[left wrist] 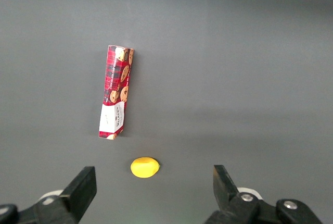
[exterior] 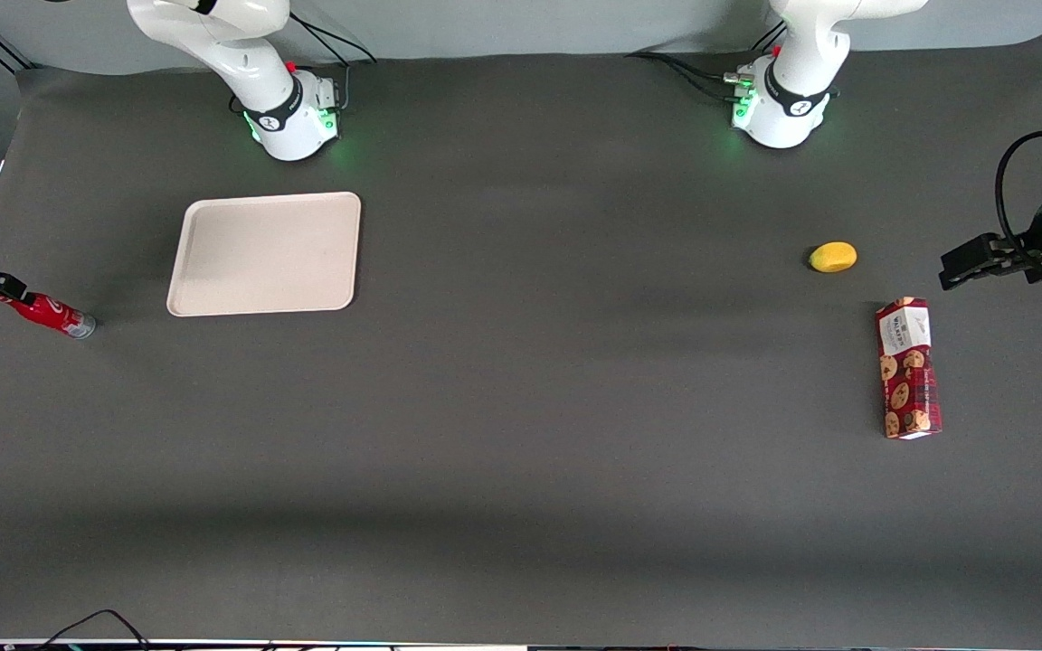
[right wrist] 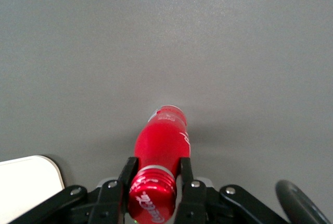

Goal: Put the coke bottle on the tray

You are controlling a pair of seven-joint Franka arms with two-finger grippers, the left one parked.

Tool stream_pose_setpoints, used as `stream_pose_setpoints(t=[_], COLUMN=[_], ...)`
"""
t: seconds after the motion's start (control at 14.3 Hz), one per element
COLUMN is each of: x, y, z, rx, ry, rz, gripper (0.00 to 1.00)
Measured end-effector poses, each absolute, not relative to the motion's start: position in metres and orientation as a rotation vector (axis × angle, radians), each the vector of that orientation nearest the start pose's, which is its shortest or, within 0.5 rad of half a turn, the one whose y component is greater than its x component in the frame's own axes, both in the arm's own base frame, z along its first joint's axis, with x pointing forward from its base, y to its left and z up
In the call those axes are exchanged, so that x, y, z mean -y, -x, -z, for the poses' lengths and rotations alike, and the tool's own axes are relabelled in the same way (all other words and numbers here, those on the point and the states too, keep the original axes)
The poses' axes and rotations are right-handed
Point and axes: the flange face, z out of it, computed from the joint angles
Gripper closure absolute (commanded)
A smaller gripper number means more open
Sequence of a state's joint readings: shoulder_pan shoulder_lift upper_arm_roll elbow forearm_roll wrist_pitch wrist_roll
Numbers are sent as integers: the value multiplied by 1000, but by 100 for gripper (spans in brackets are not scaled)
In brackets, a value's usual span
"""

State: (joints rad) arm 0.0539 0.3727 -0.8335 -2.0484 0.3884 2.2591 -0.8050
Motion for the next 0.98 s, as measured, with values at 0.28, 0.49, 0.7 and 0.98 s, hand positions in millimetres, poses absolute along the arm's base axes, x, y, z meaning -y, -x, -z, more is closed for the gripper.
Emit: stream_pose_setpoints(t=[0.28,0.49,0.7,0.98], x=[388,392,390,365], y=[-453,-465,-440,-396], z=[-339,-410,-513,-594], rx=[-250,-211,-292,-281], ry=[3049,3044,3095,3096], rz=[-5,-12,-34,-22], gripper=[100,100,100,100])
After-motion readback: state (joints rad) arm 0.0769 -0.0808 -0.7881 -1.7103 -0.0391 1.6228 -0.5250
